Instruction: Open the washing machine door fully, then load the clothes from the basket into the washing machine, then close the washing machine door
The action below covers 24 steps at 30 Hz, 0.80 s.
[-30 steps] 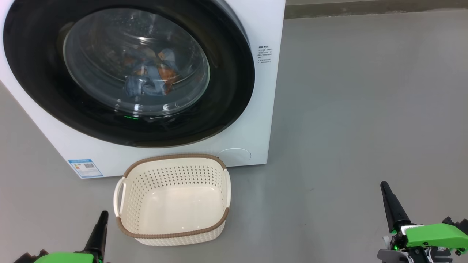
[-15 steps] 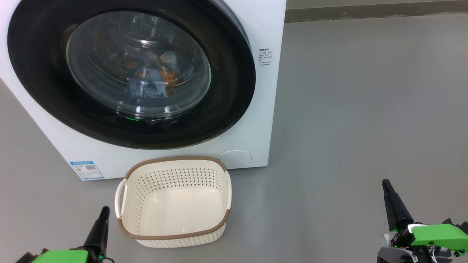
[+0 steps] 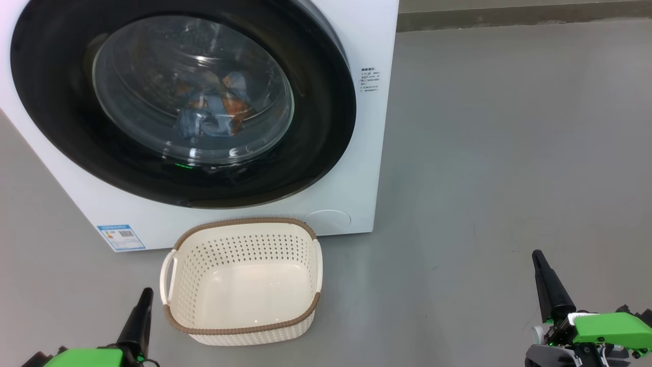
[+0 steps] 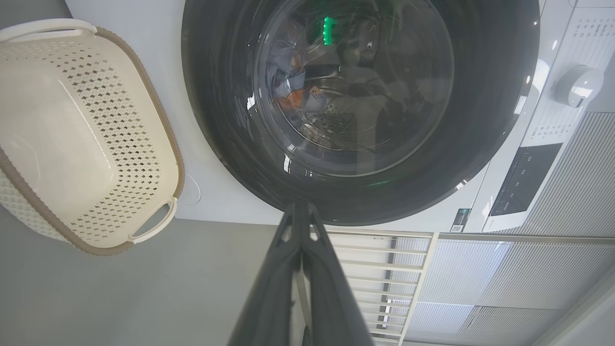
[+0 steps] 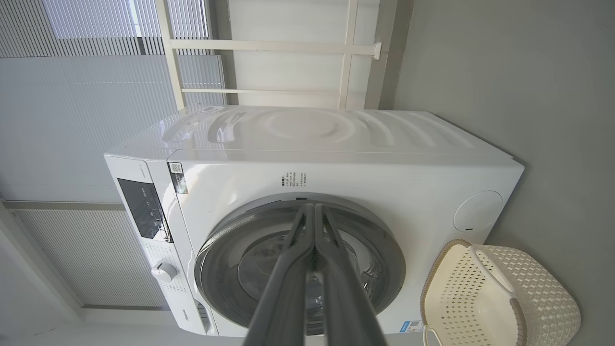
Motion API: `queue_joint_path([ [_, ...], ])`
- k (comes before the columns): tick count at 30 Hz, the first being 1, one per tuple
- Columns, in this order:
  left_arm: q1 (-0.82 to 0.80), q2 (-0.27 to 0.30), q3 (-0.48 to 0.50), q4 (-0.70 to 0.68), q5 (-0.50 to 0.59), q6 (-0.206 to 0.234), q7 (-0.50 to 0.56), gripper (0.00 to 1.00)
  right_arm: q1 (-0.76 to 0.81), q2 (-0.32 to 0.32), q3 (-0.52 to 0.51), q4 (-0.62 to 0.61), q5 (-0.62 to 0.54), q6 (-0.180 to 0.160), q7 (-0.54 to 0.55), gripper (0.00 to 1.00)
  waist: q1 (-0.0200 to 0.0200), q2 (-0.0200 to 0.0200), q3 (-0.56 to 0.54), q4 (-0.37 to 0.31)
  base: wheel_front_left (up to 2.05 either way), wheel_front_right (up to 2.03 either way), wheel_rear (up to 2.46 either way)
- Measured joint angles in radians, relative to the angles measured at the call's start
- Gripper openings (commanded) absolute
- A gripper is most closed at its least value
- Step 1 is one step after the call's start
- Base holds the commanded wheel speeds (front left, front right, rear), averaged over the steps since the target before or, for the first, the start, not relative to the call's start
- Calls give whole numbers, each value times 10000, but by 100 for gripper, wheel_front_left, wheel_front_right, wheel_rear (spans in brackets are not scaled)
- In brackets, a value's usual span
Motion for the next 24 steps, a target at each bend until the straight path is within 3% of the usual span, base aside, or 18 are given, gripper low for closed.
queue_joint_path([
  [24, -2, -19, 17, 0, 2, 0, 2, 0, 2, 2, -2, 0, 0, 0, 0, 0, 0, 0, 0, 0, 0, 0, 0],
])
